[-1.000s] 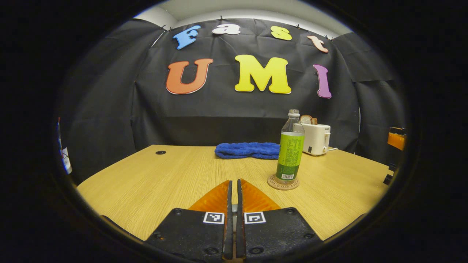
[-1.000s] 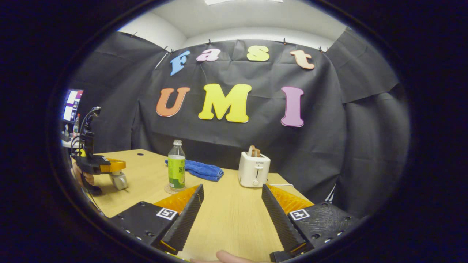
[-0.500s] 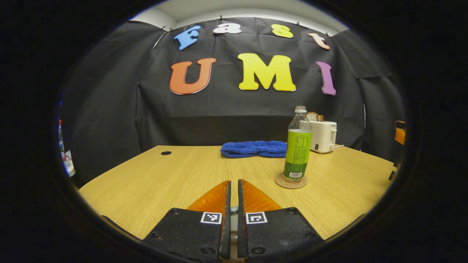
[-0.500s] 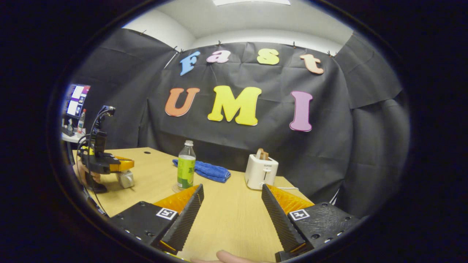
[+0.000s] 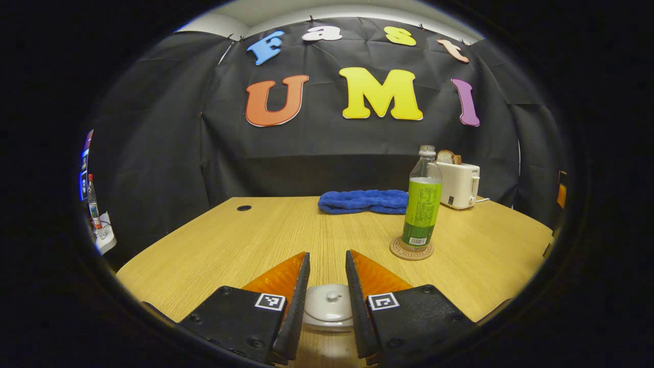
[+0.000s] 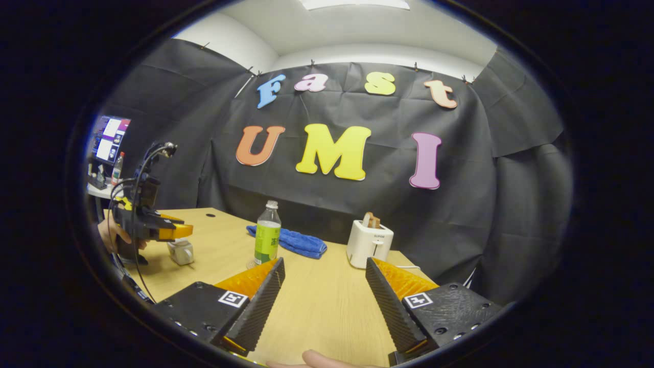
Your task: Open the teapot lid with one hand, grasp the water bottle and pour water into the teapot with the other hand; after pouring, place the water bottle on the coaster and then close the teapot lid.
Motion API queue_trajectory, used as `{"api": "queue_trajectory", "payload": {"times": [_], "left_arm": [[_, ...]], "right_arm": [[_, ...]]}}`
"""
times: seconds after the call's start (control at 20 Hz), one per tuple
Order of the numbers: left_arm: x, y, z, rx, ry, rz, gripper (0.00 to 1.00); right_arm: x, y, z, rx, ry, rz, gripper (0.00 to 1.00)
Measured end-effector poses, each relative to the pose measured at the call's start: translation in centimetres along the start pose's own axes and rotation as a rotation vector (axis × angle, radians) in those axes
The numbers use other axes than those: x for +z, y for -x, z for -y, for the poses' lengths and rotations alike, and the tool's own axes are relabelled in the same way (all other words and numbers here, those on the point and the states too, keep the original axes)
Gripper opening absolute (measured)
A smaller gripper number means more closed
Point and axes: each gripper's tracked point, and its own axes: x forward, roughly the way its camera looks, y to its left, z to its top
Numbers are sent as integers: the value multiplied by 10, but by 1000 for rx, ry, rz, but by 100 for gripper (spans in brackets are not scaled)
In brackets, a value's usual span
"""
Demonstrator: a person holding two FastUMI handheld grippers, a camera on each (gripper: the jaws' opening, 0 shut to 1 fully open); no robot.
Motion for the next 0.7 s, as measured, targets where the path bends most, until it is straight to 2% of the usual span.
{"api": "queue_trajectory", "payload": {"times": [0.1,0.15,0.2,0.3,0.35,0.4,0.5,0.55,0.6,0.7], "left_arm": [[13,14,7,-4,-7,-9,48],[23,24,6,16,-26,2,56],[34,32,6,25,-43,17,57],[47,53,18,4,-48,24,58],[56,64,23,-6,-43,36,71],[67,76,26,-8,-33,57,79],[79,98,25,11,-23,83,90],[81,109,25,26,-14,80,100],[83,120,29,25,-10,81,98],[91,140,34,8,-10,106,98]], "right_arm": [[4,2,-4,6,-5,8,97],[7,3,-6,9,-13,15,95],[10,4,-7,12,-27,21,97],[17,8,-8,12,-59,28,95],[21,10,-6,5,-73,35,95],[25,13,-4,-4,-89,43,95],[36,20,1,-23,-140,56,95],[43,24,6,-43,-168,63,97],[48,29,10,-59,-197,71,93],[60,39,7,-59,-233,80,95]]}}
